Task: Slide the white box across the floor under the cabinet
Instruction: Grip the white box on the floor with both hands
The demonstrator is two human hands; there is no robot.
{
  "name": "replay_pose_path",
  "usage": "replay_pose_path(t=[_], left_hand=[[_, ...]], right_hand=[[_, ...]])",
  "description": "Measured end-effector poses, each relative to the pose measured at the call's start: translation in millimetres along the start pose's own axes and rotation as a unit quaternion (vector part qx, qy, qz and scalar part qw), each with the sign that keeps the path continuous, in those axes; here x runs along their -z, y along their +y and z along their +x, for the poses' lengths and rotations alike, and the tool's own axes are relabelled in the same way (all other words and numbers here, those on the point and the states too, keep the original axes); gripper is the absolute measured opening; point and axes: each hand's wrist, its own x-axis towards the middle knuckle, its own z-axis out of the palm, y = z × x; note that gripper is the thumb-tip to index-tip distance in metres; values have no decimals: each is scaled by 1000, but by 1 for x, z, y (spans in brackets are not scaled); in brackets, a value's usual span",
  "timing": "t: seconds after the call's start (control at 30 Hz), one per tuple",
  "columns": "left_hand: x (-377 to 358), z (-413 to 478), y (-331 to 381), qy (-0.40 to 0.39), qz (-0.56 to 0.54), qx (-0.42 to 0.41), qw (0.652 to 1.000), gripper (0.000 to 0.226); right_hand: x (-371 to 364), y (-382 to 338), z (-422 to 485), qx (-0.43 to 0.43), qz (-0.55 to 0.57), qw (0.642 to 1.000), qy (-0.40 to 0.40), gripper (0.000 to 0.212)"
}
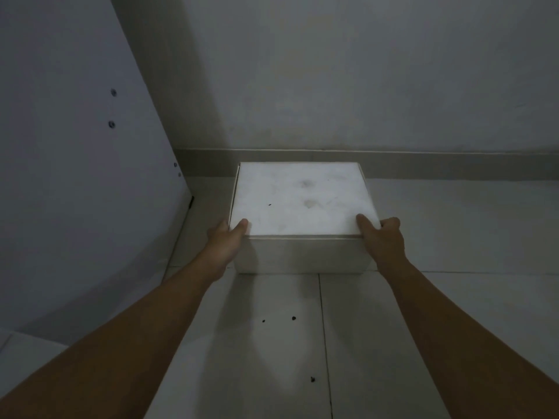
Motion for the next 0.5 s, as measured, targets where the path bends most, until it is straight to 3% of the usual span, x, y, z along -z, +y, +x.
replay_pose_path(t=[0.13, 0.33, 0.5], left_hand=[[7, -12, -13, 8, 21, 20, 1000, 76], [10, -40, -26, -36, -61, 43, 997, 56], [22, -74, -32, -36, -51, 31, 998, 57]], right_hand=[[9, 4, -11, 0, -35, 999, 10, 66], [15, 9, -37, 17, -85, 996, -15, 84], [28, 7, -69, 13, -69, 997, -23, 76]])
